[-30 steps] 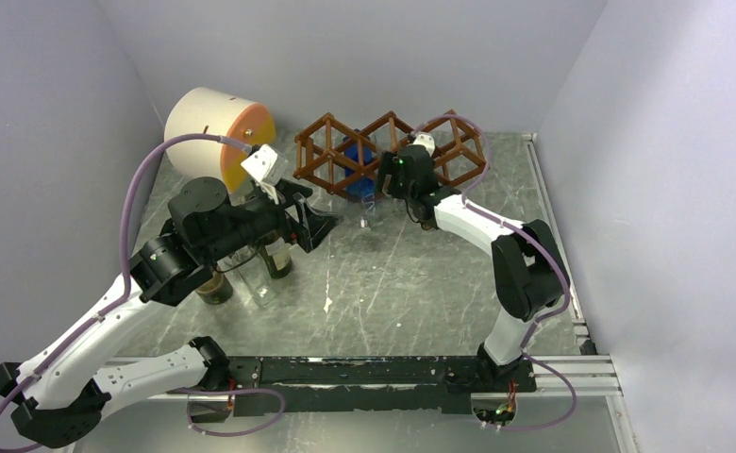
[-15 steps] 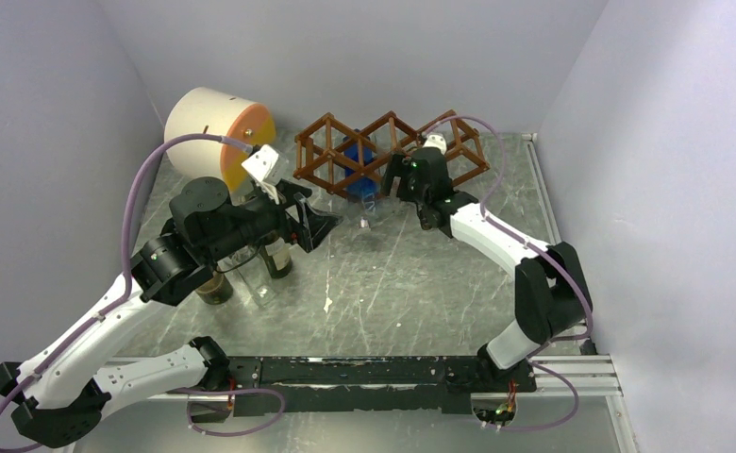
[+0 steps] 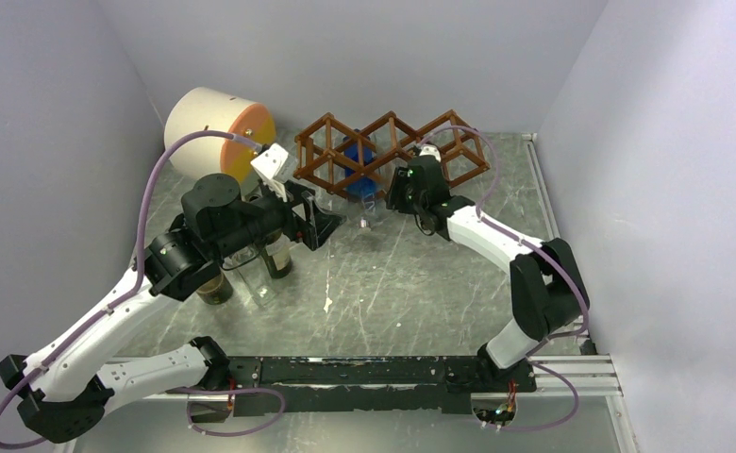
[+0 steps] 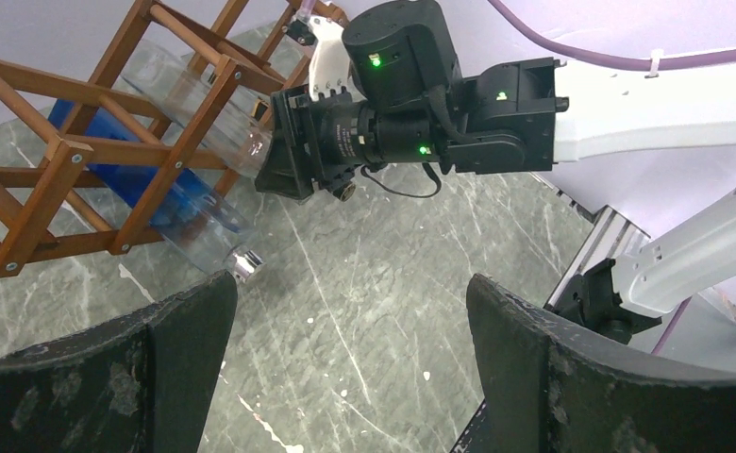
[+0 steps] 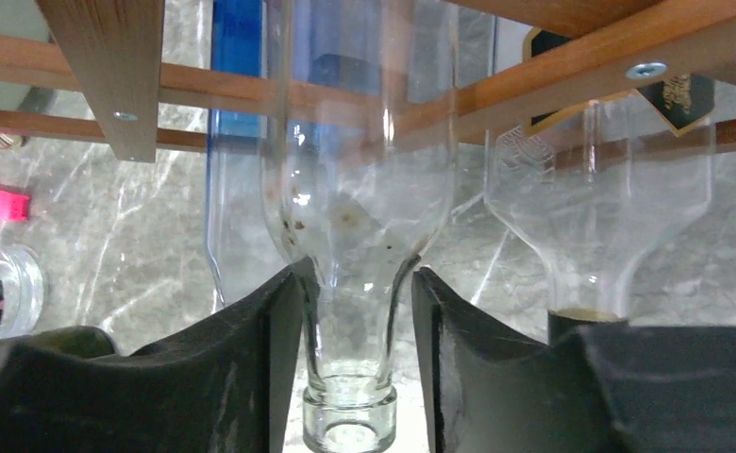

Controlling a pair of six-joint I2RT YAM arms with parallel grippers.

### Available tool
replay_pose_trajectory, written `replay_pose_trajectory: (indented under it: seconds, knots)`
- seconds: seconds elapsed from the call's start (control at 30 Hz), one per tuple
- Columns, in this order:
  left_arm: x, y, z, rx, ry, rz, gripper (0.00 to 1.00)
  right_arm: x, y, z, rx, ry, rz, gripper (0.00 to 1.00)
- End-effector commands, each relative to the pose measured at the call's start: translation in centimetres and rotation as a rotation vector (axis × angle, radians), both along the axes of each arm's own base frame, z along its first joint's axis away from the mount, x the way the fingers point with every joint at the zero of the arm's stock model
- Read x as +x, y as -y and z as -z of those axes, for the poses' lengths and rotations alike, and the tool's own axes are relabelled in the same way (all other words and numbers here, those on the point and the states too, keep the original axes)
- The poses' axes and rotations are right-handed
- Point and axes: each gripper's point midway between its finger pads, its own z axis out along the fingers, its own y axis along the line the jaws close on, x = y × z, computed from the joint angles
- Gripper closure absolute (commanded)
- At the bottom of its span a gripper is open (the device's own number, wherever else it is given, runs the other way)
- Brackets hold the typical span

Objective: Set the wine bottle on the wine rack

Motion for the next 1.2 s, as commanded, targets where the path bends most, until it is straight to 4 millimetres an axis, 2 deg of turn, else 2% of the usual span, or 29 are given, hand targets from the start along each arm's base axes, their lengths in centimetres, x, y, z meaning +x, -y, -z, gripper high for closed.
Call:
replay_pose_trajectory:
  seconds: [0.0, 0.23, 0.3, 0.43, 0.57, 0.73, 0.8, 0.9, 1.03, 1.17]
  knots:
    - [-0.1, -0.3, -1.3, -0.017, 0.017, -0.009, 0.05, 1.9, -0.1, -0.8, -0.005, 0.039, 0.019, 0.55]
    - [0.0, -0.6, -1.1, -0.013, 0.012, -0.028, 0.05, 3.1, -0.2, -0.7, -0.016, 0.049, 0.038, 0.57]
    - [0.1, -0.6, -1.0, -0.010, 0.008, -0.032, 0.05, 2.9, -0.3, -0.5, -0.014, 0.040, 0.028, 0.52]
    - [0.1, -0.7, -1.0, -0.007, 0.008, -0.035, 0.05, 2.1, -0.3, -1.1, -0.001, 0.028, 0.015, 0.33]
    - [0.3, -1.1, -1.3, -0.007, 0.016, -0.057, 0.05, 0.7, 0.3, -3.1, 0.005, 0.051, 0.002, 0.26]
    - [0.4, -2.4, -2.3, -0.002, 0.042, -0.108, 0.05, -2.1, 0.8, -6.1, 0.014, 0.070, -0.047, 0.25]
    - [0.4, -3.2, -3.0, -0.007, 0.062, -0.134, 0.05, -3.3, 0.0, -7.4, 0.042, 0.093, -0.105, 0.25]
    - [0.4, -4.6, -4.4, -0.017, 0.098, -0.184, 0.05, -5.7, -3.1, -10.0, 0.061, 0.165, -0.242, 0.26]
    - [0.3, -6.8, -6.4, -0.060, 0.140, -0.269, 0.05, -9.4, -8.1, -14.1, 0.099, 0.287, -0.412, 0.26]
    - [0.1, -9.3, -7.4, -0.141, 0.144, -0.374, 0.05, -12.9, -13.6, -16.8, 0.169, 0.364, -0.567, 0.26]
